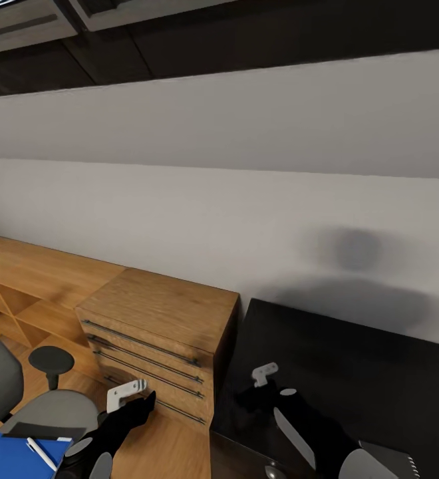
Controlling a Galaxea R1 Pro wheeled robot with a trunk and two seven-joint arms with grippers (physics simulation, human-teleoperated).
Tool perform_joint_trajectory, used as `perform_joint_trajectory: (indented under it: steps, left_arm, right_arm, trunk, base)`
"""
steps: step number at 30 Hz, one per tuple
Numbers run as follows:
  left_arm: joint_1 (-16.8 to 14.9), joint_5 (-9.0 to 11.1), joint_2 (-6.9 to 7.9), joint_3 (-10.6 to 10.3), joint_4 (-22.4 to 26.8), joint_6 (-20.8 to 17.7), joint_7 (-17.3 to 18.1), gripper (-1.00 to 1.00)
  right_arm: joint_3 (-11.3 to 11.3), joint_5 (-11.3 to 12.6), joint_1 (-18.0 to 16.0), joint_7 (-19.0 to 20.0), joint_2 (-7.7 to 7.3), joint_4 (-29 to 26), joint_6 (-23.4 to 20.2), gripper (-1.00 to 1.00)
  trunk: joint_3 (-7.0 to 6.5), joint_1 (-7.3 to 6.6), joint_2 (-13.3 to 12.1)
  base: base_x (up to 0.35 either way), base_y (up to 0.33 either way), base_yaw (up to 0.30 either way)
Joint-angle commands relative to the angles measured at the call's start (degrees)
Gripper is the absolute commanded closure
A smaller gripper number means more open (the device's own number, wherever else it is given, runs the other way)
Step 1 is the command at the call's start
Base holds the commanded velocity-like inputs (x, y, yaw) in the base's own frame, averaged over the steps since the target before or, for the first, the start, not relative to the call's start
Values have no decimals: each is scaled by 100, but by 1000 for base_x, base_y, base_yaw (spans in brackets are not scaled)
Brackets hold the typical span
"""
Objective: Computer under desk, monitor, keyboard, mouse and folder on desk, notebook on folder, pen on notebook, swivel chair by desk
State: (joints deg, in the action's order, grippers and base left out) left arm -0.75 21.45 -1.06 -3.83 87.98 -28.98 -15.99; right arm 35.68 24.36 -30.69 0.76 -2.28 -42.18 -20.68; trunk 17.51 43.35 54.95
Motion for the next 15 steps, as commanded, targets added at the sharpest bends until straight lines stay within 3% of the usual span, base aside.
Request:
perform_joint_trajectory:
  steps: [1,7,15]
  left_arm:
    - [-4,61,0,-6,8,-18,-53,-100]
    - [-4,61,0,-2,8,-20,-58,-100]
    - [-4,61,0,-3,8,-12,-61,-100]
  right_arm:
    - [-19,15,-6,-1,-7,-9,-46,-100]
    - [-319,9,-9,-17,-25,-5,-234,-100]
    - [-357,13,-22,-16,-29,7,-569,-100]
  trunk:
    - [8,1,6]
    - [8,1,6]
    - [8,1,6]
  base:
    - [0,0,0]
    - [0,0,0]
    - [0,0,0]
